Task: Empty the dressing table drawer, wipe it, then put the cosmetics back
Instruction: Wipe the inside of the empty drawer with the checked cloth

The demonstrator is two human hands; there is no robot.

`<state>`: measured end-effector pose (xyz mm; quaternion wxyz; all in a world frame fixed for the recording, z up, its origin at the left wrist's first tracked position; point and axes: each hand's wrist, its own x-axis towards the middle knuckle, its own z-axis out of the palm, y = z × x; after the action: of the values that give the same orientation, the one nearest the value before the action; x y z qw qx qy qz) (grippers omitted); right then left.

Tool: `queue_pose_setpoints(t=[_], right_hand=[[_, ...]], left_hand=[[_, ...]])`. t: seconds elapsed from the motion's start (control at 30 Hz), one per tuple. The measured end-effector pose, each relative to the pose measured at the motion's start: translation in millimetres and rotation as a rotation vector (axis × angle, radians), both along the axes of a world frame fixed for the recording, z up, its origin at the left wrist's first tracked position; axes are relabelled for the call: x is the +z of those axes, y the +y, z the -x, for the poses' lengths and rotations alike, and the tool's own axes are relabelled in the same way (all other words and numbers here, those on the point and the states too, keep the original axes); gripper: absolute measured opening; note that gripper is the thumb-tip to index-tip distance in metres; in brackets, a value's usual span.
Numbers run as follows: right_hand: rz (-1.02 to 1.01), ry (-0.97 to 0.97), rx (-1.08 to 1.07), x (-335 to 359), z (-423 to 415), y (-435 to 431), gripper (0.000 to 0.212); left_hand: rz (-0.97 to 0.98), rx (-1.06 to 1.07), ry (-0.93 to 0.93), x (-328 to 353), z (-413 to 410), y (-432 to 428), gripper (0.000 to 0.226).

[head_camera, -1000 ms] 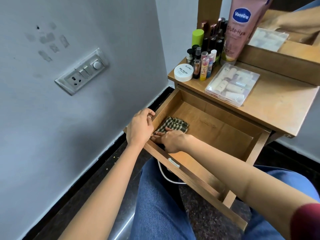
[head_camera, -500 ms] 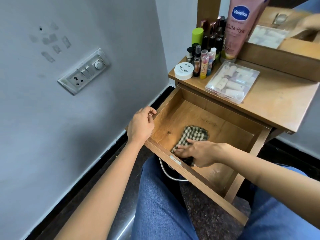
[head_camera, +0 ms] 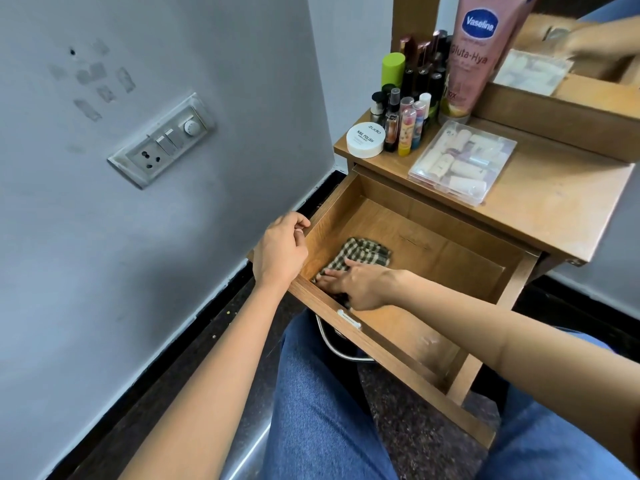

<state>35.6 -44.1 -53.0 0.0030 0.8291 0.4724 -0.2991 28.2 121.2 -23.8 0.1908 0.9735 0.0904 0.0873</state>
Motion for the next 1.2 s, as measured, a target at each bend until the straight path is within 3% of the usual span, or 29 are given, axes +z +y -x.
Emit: queue_pose_setpoints(t=[0.4, 0.73, 0.93, 1.2], right_hand=[[-0.041, 0.063, -0.045, 4, -16, 27, 0.067], [0.006, 0.148, 0.047, 6, 24, -58, 0.066], [0.12, 0.335, 0.03, 7, 41, -99, 0.086], [0.02, 0.23, -0.018, 8, 26, -62, 0.081]], left_hand=[[0.022, -0.042, 0.006, -1, -2, 3, 0.023], [0.034, -0.044, 0.016, -3, -5, 3, 0.017], [0.019, -0.046, 0.019, -3, -3, 2, 0.016], [-0.009, -0.046, 0.016, -7, -4, 4, 0.02]])
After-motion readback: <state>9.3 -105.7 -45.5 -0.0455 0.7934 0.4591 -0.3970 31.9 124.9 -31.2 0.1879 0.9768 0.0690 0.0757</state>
